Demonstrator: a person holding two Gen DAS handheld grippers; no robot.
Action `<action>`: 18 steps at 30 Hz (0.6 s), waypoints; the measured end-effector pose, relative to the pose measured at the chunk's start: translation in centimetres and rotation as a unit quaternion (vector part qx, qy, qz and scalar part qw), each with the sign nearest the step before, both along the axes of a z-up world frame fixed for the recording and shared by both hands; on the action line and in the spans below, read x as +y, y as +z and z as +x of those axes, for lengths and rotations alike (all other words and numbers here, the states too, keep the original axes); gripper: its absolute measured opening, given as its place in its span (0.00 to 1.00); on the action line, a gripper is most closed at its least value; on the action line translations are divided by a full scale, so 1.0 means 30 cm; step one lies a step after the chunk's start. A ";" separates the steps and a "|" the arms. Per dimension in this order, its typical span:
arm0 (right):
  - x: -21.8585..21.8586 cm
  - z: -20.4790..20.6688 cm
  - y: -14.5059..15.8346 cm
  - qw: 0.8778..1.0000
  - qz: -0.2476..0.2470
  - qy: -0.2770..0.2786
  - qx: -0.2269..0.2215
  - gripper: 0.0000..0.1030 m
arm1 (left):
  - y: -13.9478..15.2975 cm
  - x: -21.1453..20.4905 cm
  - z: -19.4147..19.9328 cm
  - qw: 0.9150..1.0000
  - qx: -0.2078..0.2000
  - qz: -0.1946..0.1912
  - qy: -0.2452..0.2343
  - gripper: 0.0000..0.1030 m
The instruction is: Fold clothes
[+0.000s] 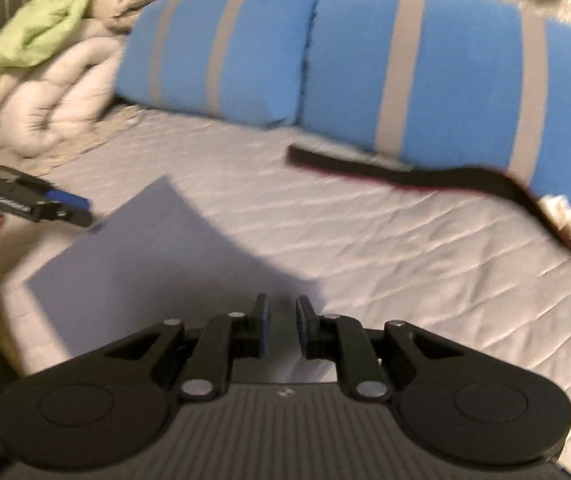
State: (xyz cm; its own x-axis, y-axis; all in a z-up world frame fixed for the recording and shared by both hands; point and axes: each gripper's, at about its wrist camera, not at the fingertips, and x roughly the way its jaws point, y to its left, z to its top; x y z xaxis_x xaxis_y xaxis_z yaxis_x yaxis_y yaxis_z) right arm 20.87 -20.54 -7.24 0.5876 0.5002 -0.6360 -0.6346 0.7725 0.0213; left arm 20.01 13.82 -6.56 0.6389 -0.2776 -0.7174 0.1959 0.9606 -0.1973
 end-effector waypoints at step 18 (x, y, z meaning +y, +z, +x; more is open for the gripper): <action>0.035 0.088 -0.097 0.998 -0.052 -0.021 0.016 0.36 | -0.120 0.091 0.112 0.995 -0.002 -0.038 0.089 0.56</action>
State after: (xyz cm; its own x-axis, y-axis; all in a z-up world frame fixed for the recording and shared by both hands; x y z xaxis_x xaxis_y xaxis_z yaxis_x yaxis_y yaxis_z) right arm 23.52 -19.49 -10.16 0.5852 0.4055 -0.7022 -0.6015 0.7979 -0.0405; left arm 23.36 16.55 -10.17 0.6863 -0.2136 -0.6952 0.0251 0.9623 -0.2709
